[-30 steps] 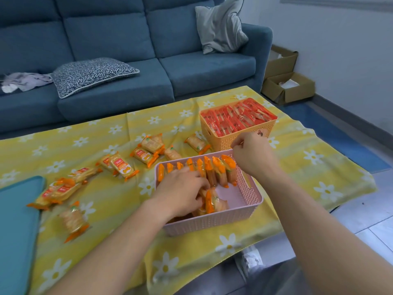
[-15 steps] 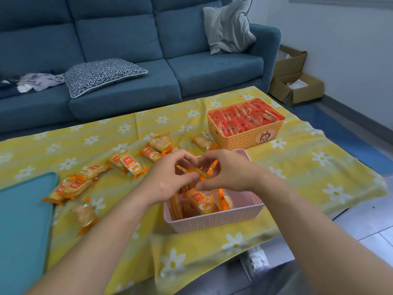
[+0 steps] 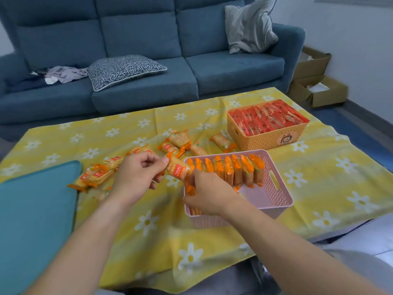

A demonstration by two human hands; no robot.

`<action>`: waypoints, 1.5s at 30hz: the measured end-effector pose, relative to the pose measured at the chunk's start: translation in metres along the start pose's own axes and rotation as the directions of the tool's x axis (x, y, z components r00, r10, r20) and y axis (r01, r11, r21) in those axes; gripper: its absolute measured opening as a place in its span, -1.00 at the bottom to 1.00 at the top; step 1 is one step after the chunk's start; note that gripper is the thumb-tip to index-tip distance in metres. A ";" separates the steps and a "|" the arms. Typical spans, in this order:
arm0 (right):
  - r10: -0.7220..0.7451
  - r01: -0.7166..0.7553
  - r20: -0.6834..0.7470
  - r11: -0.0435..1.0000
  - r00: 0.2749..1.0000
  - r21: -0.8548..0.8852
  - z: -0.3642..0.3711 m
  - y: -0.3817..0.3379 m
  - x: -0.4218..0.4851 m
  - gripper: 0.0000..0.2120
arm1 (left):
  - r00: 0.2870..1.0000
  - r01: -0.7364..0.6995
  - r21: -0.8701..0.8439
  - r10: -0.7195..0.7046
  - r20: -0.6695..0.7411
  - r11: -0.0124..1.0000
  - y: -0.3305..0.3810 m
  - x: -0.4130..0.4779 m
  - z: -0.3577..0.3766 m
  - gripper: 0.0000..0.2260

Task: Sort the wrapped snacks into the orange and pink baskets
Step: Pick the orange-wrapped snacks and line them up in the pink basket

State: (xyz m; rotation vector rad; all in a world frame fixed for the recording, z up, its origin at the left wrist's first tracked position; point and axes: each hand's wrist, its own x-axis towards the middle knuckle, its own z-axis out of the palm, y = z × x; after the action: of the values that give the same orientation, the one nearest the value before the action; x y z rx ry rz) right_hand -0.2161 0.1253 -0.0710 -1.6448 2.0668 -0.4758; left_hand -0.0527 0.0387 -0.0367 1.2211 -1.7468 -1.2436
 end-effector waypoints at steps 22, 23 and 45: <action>0.463 -0.513 0.222 0.789 0.858 0.337 -0.051 0.038 -0.006 -0.66 | 0.997 -0.061 0.524 0.075 -0.007 0.850 -0.011 -0.001 0.050 -0.77; 0.480 -0.539 0.246 0.755 0.842 0.373 -0.050 0.037 -0.005 -0.61 | 0.995 -0.069 0.587 0.097 -0.016 0.807 -0.011 -0.003 0.053 -0.77; 0.481 -0.521 0.268 0.533 0.835 0.667 -0.013 0.023 0.005 -0.86 | 0.904 -0.428 0.635 0.324 0.280 0.643 -0.033 -0.004 0.068 -0.82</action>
State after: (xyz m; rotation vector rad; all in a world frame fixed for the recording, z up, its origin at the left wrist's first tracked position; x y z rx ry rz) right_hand -0.2430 0.1252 -0.0724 -0.5416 1.8240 -0.8773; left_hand -0.1014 0.0607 -0.0906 1.0496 -2.5421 -0.4192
